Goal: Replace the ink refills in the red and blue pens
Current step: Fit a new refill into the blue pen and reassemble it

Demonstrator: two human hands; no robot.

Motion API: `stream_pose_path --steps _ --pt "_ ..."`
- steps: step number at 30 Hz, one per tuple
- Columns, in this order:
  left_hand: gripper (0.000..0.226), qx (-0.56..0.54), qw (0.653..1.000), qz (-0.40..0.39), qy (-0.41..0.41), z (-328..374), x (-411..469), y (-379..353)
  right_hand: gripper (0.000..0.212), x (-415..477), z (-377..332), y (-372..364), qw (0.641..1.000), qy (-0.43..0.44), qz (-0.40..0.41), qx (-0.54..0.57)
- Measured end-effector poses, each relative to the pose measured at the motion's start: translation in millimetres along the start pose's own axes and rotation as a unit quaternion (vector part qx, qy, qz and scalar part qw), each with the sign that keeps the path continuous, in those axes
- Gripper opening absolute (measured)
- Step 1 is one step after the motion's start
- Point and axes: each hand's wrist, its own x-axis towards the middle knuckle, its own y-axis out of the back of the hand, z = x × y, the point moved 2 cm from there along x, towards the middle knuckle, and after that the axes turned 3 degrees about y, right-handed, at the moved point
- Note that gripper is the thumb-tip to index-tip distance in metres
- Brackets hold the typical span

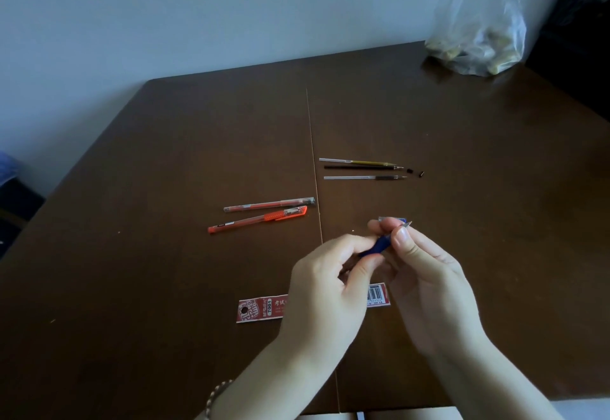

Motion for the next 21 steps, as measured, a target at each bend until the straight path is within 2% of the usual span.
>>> stream_pose_path --steps 3,6,8,10,12,13,14,15,16,17,19,21 --pt "0.019 0.107 0.990 0.047 -0.079 -1 -1 -3 0.023 0 4 -2 0.999 0.006 0.031 0.002" --pt "0.021 0.177 0.975 0.033 -0.128 -7 0 -3 0.022 1 9 -3 0.998 -0.015 0.054 -0.001" --pt "0.022 0.162 0.982 0.007 -0.094 -12 3 3 0.025 2 10 -4 0.995 -0.040 0.041 -0.079" --pt "0.023 0.140 0.990 -0.005 -0.031 -19 4 16 0.029 5 4 0 0.974 -0.036 0.029 -0.220" --pt "0.024 0.140 0.990 -0.005 0.026 -30 5 31 0.027 17 -10 8 0.930 0.049 0.037 -0.362" --pt "0.025 0.143 0.988 0.002 0.049 -34 6 38 0.028 25 -18 14 0.883 0.107 0.046 -0.454" --pt "0.024 0.145 0.987 0.013 0.072 -38 6 44 0.030 35 -24 20 0.821 0.150 0.048 -0.550" --pt "0.023 0.147 0.985 0.023 0.092 -41 6 49 0.034 44 -27 25 0.758 0.165 0.041 -0.630" --pt "0.022 0.148 0.983 0.029 0.108 -43 5 53 0.038 54 -26 29 0.711 0.150 0.029 -0.687" --pt "0.021 0.149 0.981 0.031 0.118 -45 4 54 0.038 61 -24 33 0.686 0.123 0.016 -0.717" --pt "0.021 0.148 0.981 0.023 0.124 -44 3 54 0.030 68 -19 36 0.673 0.098 -0.002 -0.733" --pt "0.022 0.147 0.981 0.017 0.126 -42 3 51 0.020 69 -18 36 0.667 0.117 -0.013 -0.736"
